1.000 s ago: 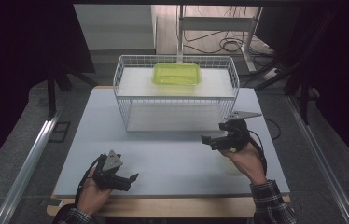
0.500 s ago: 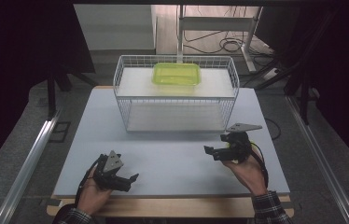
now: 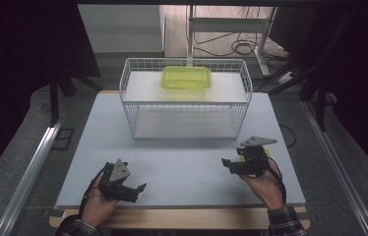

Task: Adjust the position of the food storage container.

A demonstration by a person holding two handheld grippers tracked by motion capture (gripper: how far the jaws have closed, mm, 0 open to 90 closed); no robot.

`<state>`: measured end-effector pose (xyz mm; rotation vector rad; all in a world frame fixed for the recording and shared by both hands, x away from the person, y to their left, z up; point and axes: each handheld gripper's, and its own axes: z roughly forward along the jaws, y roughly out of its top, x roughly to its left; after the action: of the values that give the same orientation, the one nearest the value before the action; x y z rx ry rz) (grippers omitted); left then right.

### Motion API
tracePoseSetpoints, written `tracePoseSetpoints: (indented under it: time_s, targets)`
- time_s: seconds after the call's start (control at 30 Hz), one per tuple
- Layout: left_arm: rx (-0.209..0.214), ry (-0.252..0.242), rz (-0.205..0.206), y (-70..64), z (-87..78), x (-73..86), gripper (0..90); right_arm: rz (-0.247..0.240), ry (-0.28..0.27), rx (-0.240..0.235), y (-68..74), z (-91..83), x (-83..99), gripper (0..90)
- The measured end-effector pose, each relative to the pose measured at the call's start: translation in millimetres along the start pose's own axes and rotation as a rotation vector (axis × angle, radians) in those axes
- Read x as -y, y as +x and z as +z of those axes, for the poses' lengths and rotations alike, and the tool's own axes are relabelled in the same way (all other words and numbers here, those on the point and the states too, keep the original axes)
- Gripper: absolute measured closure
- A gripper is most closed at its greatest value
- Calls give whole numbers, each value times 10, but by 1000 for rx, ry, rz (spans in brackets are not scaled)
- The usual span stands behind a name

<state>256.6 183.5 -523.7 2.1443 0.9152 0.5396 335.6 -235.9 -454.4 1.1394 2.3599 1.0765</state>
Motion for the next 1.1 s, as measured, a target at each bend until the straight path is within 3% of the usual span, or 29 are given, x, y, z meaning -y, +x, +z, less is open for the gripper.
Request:
tracePoseSetpoints:
  time_s: [0.07,0.17,0.2,0.23,0.33,0.37,0.4,0.47,0.57,0.67,0.7,0.83,1.1]
  targets:
    - [-1,1,1,1,0,1,28,-1,-2,18,-20,-17,8,376]
    - [-1,2,1,-1,1,1,28,-13,22,48,-68,-44,27,569]
    - [-1,2,1,-1,1,1,28,-13,22,48,-68,-44,27,569]
    - [-1,2,2,-2,3,1,28,-19,40,50,-109,-63,43,680]
    - [-2,4,3,-4,6,1,28,-7,42,62,-167,-102,52,794]
    - [-3,4,3,-4,6,1,28,-7,42,62,-167,-102,52,794]
    - [-3,4,3,-3,5,1,28,3,35,80,-223,-150,54,870]
    - [-3,4,3,-3,5,1,28,3,34,85,-237,-160,55,884]
    - [-4,6,6,-5,5,0,28,31,23,140,-375,-244,81,892]
    - [-4,6,5,-5,7,0,28,48,17,164,-465,-295,103,892]
    - [-5,7,5,-5,10,1,29,70,8,190,-569,-356,132,893]
    - [-5,10,5,-6,12,1,29,100,-2,236,-725,-439,189,893]
    - [-8,15,8,-12,21,2,29,138,29,307,-937,-463,339,892]
